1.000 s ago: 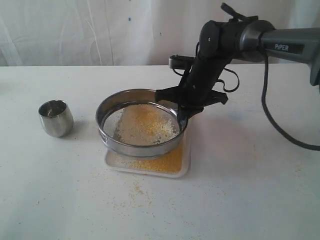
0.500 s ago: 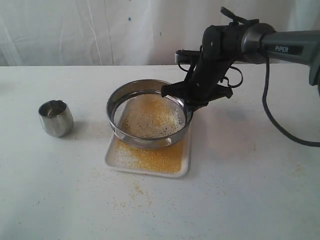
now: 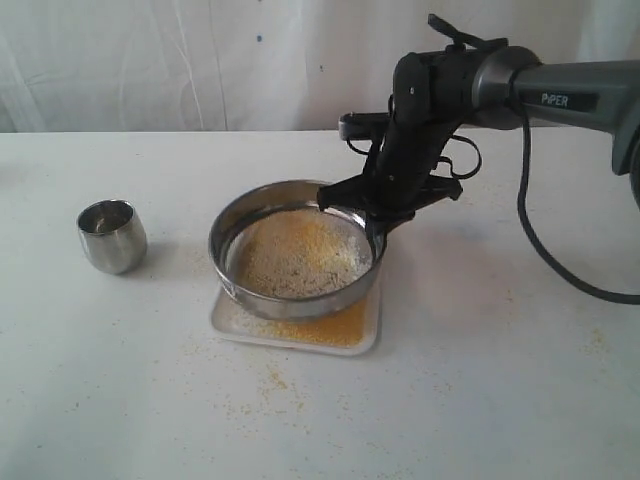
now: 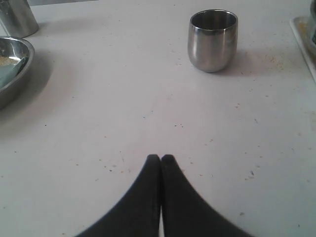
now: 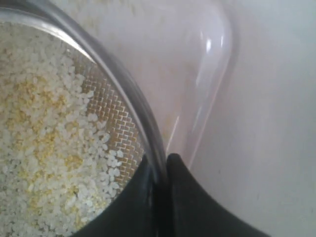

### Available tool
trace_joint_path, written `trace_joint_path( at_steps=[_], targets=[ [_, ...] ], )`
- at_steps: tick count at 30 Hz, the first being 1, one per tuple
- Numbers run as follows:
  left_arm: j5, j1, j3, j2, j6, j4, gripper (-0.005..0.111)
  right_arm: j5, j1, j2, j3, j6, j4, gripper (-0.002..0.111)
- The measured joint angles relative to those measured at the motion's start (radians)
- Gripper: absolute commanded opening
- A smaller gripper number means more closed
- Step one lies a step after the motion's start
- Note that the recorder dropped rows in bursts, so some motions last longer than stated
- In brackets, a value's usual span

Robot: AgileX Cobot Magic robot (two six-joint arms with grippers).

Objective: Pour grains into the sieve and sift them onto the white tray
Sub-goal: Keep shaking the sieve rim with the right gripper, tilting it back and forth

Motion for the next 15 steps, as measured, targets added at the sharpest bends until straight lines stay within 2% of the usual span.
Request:
trace_joint_path(
  at_steps=[2, 7, 11, 15],
  targets=[
    [0.000, 0.000, 0.000, 0.000, 0.000, 0.000, 0.000, -0.049, -0.005, 0.002, -0.002, 0.030, 0.007, 0.000],
    [0.000, 0.000, 0.000, 0.000, 0.000, 0.000, 0.000, 0.092, -0.016, -0.020, -0.004, 0.029, 0.010, 0.000],
    [0.000, 0.000, 0.000, 0.000, 0.000, 0.000, 0.000, -0.032, -0.014, -0.013, -0.007, 0.014, 0.010, 0.000],
    [0.000, 0.000, 0.000, 0.000, 0.000, 0.000, 0.000, 0.135, -0.019, -0.019, -0.011, 0.003, 0.076, 0.000]
  ],
)
